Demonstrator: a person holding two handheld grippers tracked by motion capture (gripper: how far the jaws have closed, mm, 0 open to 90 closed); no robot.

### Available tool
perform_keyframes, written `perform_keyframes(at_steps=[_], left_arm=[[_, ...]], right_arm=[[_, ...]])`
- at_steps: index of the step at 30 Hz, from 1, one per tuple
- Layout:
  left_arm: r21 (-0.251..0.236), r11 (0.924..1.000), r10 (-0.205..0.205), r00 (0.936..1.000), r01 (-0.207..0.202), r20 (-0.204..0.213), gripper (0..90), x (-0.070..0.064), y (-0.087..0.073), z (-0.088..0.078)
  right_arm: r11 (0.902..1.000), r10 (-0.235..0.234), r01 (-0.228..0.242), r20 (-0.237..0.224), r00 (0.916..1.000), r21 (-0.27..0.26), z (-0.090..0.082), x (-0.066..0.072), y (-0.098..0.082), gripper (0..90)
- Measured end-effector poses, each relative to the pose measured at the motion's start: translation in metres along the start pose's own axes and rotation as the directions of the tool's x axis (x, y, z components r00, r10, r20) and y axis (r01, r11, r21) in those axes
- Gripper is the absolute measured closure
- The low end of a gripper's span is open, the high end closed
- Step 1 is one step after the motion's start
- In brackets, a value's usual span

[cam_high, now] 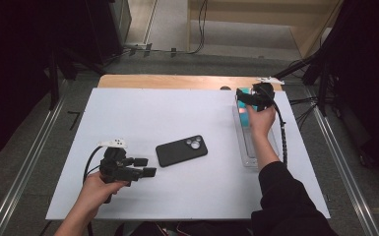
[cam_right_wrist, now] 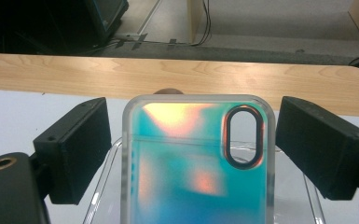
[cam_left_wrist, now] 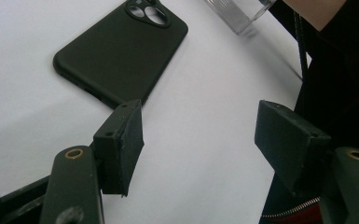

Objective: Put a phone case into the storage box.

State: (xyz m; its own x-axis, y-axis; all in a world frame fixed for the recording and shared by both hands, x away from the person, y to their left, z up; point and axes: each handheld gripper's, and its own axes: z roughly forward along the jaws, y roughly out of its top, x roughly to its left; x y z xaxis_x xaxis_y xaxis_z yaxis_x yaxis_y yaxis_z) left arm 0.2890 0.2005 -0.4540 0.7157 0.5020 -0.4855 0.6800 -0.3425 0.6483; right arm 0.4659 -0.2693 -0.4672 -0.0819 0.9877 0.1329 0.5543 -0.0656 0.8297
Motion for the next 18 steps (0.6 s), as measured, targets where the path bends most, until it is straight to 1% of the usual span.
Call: perform_keyframes(at_steps=[2,6,8,12,15,16,18], left_arm=[[0.0,1.0,0.0,1.0,0.0,0.0,32.7,0.0,0.0,0.0],[-0.001,1.0,-0.008,1.0,0.008,0.0,32.7,0.001,0.0,0.0],[0.003,1.0,-0.009,1.0,0.009,-0.002,32.7,0.002,0.0,0.001],[0.007,0.9999,-0.01,0.9999,0.01,-0.007,32.7,0.001,0.001,0.002],[0.006,1.0,-0.006,1.0,0.006,-0.006,32.7,0.001,0.002,0.002],[0.007,1.0,-0.006,1.0,0.006,-0.006,32.7,0.001,0.002,0.002],[0.0,0.9999,-0.01,0.9999,0.01,-0.003,32.6,0.001,0.003,0.002]], right_arm=[[1.0,-0.003,0.003,0.0,1.0,0.001,-0.001,0.0,0.001,9.0],[0.9999,0.012,-0.012,-0.016,0.9998,0.007,-0.006,-0.001,0.003,8.4],[0.9997,0.009,-0.009,-0.026,0.9996,0.024,-0.01,0.0,0.005,8.4],[0.9969,0.017,-0.014,-0.043,0.9989,0.078,-0.02,0.001,0.006,8.4],[0.9963,0.031,-0.025,-0.071,0.997,0.082,-0.031,0.0,0.008,8.4],[0.9956,0.038,-0.029,-0.094,0.9949,0.089,-0.035,-0.001,0.008,8.4],[0.9939,0.046,-0.034,-0.117,0.9921,0.105,-0.041,0.0,0.008,8.5]])
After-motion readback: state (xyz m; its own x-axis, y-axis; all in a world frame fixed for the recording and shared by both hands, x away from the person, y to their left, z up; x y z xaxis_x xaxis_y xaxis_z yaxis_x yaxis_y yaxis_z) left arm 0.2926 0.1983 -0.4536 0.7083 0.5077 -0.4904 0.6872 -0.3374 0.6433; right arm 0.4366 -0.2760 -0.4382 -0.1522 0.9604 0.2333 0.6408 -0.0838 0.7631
